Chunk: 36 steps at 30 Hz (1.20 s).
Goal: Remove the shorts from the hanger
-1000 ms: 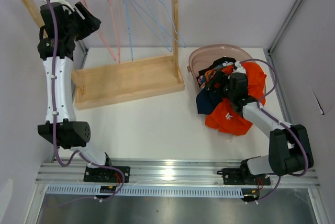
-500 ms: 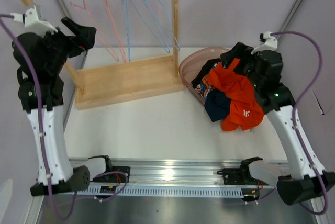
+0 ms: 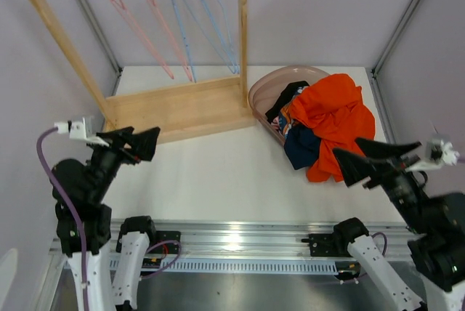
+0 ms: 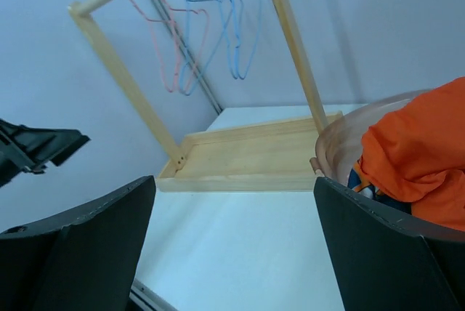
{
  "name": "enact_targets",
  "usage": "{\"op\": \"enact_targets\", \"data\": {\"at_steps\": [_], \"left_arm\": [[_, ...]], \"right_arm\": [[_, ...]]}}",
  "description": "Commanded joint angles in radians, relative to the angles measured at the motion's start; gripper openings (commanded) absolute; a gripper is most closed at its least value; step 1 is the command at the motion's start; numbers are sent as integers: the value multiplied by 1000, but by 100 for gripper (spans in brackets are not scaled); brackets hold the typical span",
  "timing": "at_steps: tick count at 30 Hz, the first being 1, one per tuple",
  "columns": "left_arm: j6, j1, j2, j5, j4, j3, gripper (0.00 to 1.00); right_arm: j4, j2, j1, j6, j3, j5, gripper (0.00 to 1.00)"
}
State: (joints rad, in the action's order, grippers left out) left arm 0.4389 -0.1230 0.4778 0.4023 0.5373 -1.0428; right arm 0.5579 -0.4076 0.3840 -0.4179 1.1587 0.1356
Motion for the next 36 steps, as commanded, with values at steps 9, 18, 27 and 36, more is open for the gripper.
{"op": "enact_targets", "data": {"at_steps": [9,18,27,36], "left_arm": [[-60,51,-257,-80,46,254,98],[-60,89,-281,-74,52,286,98],[-52,89,-291,-66,35,302,98],[-48,88,-274,-72,26,308,98]], "right_arm": [[339,292,-40,-33,48,13,99],[450,362,-92,2,50,21,99],[488,368,-102,57,-8,-1,99],[470,369,-103,74,-60,19,99]]}}
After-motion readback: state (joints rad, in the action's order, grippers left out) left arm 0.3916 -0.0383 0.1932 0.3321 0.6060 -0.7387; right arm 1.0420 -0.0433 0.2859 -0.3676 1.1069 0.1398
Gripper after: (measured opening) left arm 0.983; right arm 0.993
